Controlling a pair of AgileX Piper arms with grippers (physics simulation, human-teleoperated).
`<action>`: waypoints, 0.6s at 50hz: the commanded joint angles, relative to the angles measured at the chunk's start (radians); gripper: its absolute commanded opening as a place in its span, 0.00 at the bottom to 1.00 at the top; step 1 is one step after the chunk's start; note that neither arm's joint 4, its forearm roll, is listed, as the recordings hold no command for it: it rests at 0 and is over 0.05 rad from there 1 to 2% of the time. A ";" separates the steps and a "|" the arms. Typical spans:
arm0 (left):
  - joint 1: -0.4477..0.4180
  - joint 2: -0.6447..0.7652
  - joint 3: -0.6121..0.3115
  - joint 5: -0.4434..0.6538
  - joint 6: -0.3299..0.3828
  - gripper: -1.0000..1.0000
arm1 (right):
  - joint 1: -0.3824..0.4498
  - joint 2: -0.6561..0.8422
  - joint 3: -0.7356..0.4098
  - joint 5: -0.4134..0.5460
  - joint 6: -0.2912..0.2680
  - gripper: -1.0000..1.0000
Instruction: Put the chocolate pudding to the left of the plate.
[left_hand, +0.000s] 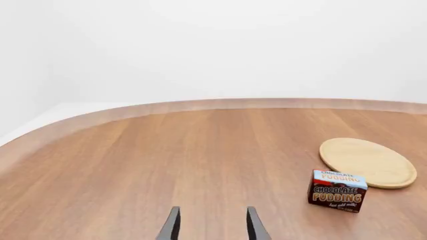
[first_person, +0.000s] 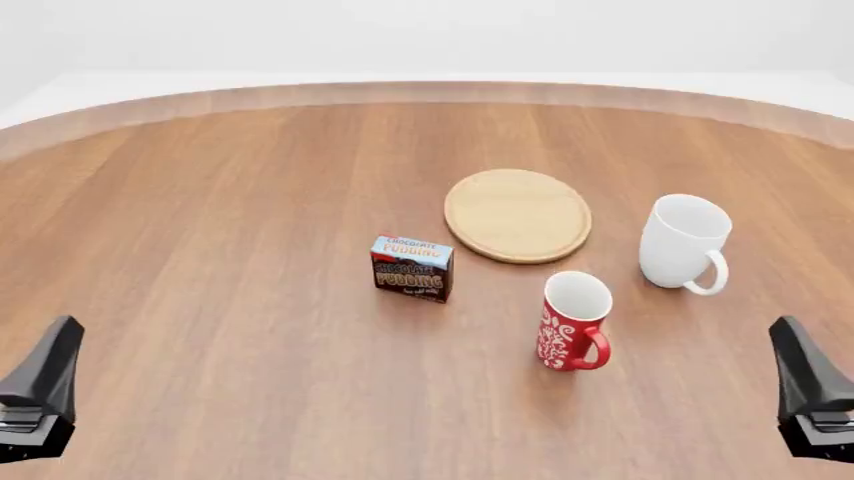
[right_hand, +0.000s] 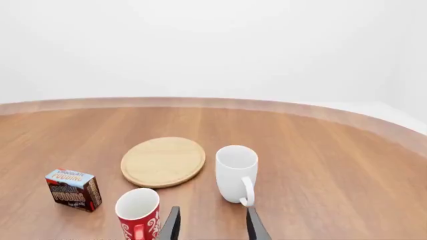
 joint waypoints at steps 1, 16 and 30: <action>0.000 0.000 0.000 0.000 0.000 1.00 | 0.004 0.009 -0.001 0.003 -0.006 1.00; 0.000 0.000 0.000 0.000 0.000 1.00 | -0.022 0.012 -0.029 -0.004 0.014 1.00; 0.000 0.000 0.000 0.000 0.000 1.00 | 0.058 0.082 -0.225 0.020 -0.034 1.00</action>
